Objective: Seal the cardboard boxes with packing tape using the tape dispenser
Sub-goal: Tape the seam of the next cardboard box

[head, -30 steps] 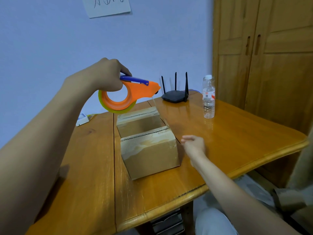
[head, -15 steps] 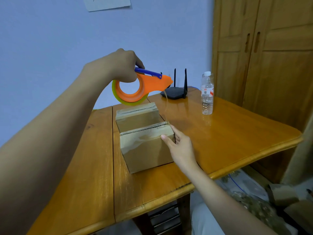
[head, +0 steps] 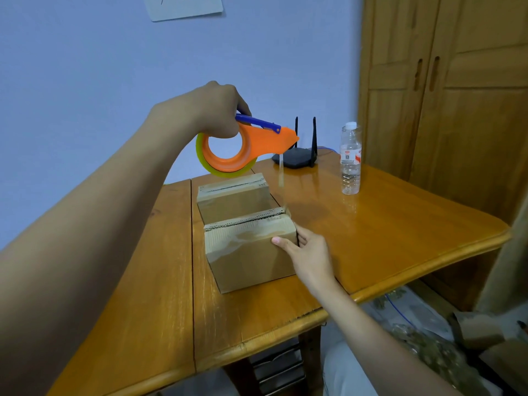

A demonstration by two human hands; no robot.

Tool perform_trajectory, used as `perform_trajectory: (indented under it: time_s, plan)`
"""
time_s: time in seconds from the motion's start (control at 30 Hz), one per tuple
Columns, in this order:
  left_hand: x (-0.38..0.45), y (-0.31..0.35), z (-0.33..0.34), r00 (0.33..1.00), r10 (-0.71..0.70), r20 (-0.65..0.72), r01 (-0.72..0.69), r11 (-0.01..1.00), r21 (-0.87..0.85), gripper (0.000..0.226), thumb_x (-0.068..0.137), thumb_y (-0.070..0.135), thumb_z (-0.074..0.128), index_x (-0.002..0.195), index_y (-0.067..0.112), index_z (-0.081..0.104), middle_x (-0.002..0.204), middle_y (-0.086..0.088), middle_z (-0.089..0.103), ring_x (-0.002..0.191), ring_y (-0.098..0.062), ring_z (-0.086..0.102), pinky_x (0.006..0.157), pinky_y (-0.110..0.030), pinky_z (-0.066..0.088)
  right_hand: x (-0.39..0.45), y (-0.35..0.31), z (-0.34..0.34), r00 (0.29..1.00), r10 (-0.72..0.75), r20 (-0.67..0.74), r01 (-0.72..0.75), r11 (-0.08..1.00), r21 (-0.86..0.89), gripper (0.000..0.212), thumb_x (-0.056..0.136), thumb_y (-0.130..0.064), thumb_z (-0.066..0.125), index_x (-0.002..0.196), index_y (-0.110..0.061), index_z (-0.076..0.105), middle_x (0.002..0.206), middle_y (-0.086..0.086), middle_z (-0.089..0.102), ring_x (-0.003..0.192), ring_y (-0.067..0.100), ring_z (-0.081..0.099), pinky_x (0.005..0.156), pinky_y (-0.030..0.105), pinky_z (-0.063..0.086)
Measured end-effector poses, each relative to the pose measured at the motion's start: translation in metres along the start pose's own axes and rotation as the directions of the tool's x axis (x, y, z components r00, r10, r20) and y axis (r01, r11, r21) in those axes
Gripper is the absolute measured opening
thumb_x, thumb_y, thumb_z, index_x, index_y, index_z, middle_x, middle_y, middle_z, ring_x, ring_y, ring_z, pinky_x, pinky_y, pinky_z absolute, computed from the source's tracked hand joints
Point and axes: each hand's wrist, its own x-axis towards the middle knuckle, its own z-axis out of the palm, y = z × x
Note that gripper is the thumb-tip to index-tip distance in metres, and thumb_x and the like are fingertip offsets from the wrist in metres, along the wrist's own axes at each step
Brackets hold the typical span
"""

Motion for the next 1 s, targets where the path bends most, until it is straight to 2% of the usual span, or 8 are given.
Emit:
perform_trajectory:
  time_s: [0.13,0.27,0.3,0.4,0.5,0.67,0.8,1.0]
  plan:
    - [0.0,-0.001,0.0,1.0,-0.005,0.004,0.005,1.0,-0.005,0.05,0.088,0.001,0.051,0.133,0.018,0.062,0.093,-0.002,0.056,0.063,-0.012,0.041,0.053,-0.026,0.035,0.003,-0.003,-0.005,1.0,0.0,0.006,0.0,1.0,0.009,0.057,0.08,-0.03,0.084,0.133,-0.02,0.065,0.118,-0.017,0.07,0.119,0.001,0.062,0.105,0.035,0.052]
    - [-0.001,-0.001,-0.001,1.0,-0.002,-0.002,0.002,1.0,-0.005,0.051,0.087,0.0,0.05,0.133,0.02,0.063,0.085,0.001,0.054,0.062,-0.011,0.041,0.051,-0.024,0.034,0.003,-0.006,-0.007,0.996,0.053,0.072,-0.05,0.998,-0.045,0.108,0.064,-0.065,0.082,0.154,-0.023,0.038,0.15,-0.006,0.05,0.14,0.011,0.045,0.114,0.04,0.042]
    - [-0.001,-0.002,-0.001,1.0,0.002,-0.004,-0.002,1.0,-0.005,0.052,0.087,0.0,0.049,0.133,0.02,0.063,0.084,0.001,0.053,0.062,-0.011,0.04,0.05,-0.024,0.033,0.003,-0.005,-0.008,0.994,0.055,0.093,-0.049,0.997,-0.068,0.104,0.066,-0.065,0.081,0.153,-0.025,0.04,0.149,-0.008,0.052,0.139,0.01,0.046,0.114,0.04,0.042]
    - [-0.002,-0.004,-0.001,1.0,0.014,-0.006,-0.014,1.0,-0.005,0.053,0.087,-0.001,0.049,0.133,0.02,0.062,0.091,-0.001,0.055,0.062,-0.011,0.04,0.051,-0.024,0.033,0.007,-0.001,-0.008,0.992,0.026,0.122,-0.017,0.997,-0.077,0.047,0.083,-0.039,0.081,0.127,-0.035,0.065,0.119,-0.019,0.071,0.118,0.001,0.062,0.106,0.038,0.051]
    - [-0.003,-0.007,0.001,1.0,0.01,-0.007,-0.01,1.0,-0.003,0.053,0.087,-0.001,0.049,0.134,0.019,0.061,0.105,-0.008,0.064,0.063,-0.01,0.039,0.058,-0.028,0.036,0.011,0.002,-0.007,0.994,0.03,0.109,-0.026,0.999,-0.042,0.032,0.083,-0.026,0.082,0.111,-0.036,0.069,0.105,-0.02,0.074,0.11,0.002,0.066,0.102,0.037,0.053]
    - [-0.004,-0.011,0.002,1.0,0.001,-0.007,-0.001,1.0,-0.006,0.053,0.087,-0.001,0.048,0.134,0.02,0.062,0.093,-0.002,0.055,0.063,-0.01,0.039,0.053,-0.026,0.034,0.014,0.005,-0.011,0.992,0.057,0.115,-0.054,0.998,-0.035,0.043,0.079,-0.032,0.085,0.119,-0.028,0.07,0.115,-0.01,0.074,0.117,0.01,0.064,0.104,0.042,0.052]
    - [-0.006,-0.015,0.001,1.0,0.013,-0.021,-0.013,1.0,0.004,0.054,0.086,-0.001,0.049,0.134,0.02,0.062,0.095,-0.003,0.058,0.063,-0.012,0.041,0.053,-0.026,0.034,0.011,-0.002,-0.016,0.991,0.068,0.116,-0.056,0.993,-0.108,0.092,0.077,-0.06,0.076,0.154,-0.027,0.037,0.154,-0.004,0.046,0.142,0.013,0.041,0.116,0.037,0.038]
    - [-0.011,-0.032,0.005,0.999,0.039,-0.026,-0.038,0.999,0.013,0.058,0.082,-0.003,0.049,0.132,0.023,0.064,0.113,-0.007,0.07,0.071,-0.017,0.047,0.068,-0.032,0.042,0.015,-0.026,-0.021,0.986,-0.089,0.141,0.125,0.953,-0.277,0.081,0.093,-0.063,0.054,0.16,-0.036,0.017,0.164,-0.011,0.026,0.15,0.012,0.024,0.12,0.033,0.025]
